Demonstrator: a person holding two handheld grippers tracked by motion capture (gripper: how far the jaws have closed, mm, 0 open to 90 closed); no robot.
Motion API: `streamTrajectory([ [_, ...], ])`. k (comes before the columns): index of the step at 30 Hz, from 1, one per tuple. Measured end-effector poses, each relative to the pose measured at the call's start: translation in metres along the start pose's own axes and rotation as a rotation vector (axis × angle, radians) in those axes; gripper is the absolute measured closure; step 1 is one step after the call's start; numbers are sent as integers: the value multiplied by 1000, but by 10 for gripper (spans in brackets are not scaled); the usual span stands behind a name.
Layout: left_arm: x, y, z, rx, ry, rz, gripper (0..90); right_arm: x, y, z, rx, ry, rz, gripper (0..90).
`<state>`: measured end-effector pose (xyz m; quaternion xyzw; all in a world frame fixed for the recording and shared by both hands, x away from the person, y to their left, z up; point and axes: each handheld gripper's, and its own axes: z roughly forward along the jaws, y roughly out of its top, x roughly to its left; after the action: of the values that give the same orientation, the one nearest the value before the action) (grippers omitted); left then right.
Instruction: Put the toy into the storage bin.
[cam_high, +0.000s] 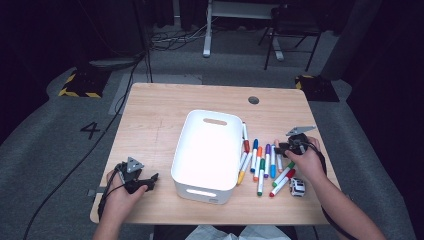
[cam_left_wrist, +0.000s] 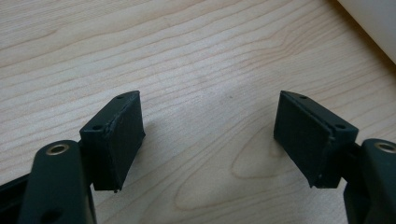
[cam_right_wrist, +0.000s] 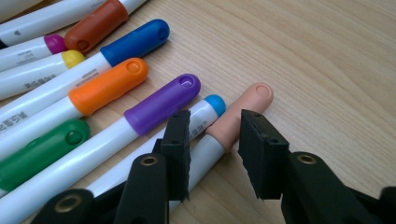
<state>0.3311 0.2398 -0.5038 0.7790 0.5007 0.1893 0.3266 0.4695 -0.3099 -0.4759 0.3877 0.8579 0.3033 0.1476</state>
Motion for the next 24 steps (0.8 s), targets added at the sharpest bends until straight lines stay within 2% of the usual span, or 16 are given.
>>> streamTrajectory([
  [6, 0, 0, 0, -1, 2, 0, 247, -5, 1, 5, 1, -17, 15, 643],
  [14, 0, 0, 0, -1, 1, -1, 247, 0, -8, 1, 18, -15, 37, 626],
  [18, 0, 0, 0, 0, 1, 0, 246, 1, -10, -1, 30, -17, 28, 676],
  [24, 0, 0, 0, 0, 2, 0, 246, -5, -9, -1, 38, -17, 62, 760],
])
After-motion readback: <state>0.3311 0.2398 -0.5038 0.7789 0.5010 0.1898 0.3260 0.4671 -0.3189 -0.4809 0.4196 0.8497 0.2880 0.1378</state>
